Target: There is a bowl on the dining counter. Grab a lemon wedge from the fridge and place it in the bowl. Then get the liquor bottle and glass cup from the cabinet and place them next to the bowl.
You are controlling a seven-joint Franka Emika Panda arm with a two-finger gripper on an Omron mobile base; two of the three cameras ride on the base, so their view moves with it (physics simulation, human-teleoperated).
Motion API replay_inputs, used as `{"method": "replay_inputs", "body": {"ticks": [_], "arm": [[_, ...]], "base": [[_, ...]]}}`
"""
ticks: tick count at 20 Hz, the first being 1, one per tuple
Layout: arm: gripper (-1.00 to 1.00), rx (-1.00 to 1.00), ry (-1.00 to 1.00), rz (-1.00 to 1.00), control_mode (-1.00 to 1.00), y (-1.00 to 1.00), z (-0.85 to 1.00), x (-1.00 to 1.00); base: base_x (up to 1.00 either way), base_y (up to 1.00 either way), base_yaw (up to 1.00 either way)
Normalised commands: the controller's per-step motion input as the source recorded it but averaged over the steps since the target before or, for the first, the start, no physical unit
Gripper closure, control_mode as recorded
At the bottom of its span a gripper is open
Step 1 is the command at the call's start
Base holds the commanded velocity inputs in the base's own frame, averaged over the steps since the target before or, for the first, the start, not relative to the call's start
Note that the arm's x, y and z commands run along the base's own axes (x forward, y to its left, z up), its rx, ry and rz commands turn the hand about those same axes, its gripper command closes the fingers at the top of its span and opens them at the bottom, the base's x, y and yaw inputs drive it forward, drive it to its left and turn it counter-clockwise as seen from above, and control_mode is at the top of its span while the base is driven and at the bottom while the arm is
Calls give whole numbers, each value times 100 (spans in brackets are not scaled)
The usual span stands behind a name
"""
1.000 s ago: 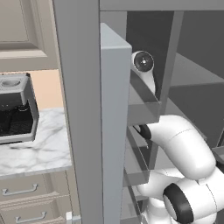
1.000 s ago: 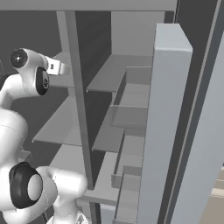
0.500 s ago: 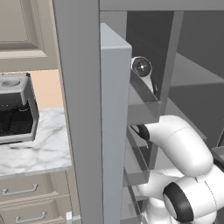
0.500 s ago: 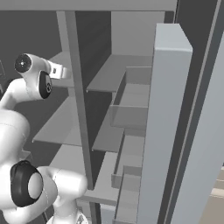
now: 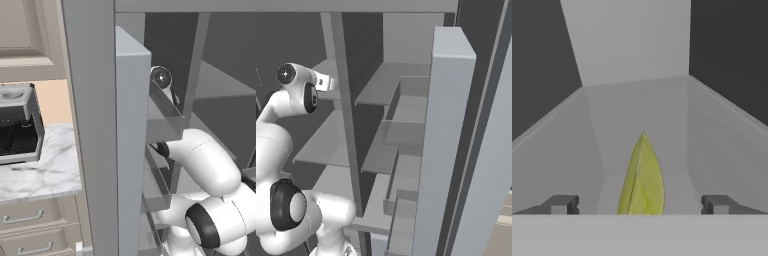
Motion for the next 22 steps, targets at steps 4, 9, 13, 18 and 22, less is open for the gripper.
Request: {"method": "replay_inputs", "body": {"ticks": [4, 9, 13, 18, 22], "arm": [[100, 0, 0, 0, -100, 0, -17, 14], [100, 0, 0, 0, -100, 0, -17, 11], [100, 0, 0, 0, -100, 0, -12, 3], [100, 0, 0, 0, -100, 0, 0, 0], [100, 0, 0, 0, -100, 0, 0, 0]], "base": [[0, 0, 0], [0, 0, 0], [0, 0, 0], [0, 0, 0], [0, 0, 0]]}}
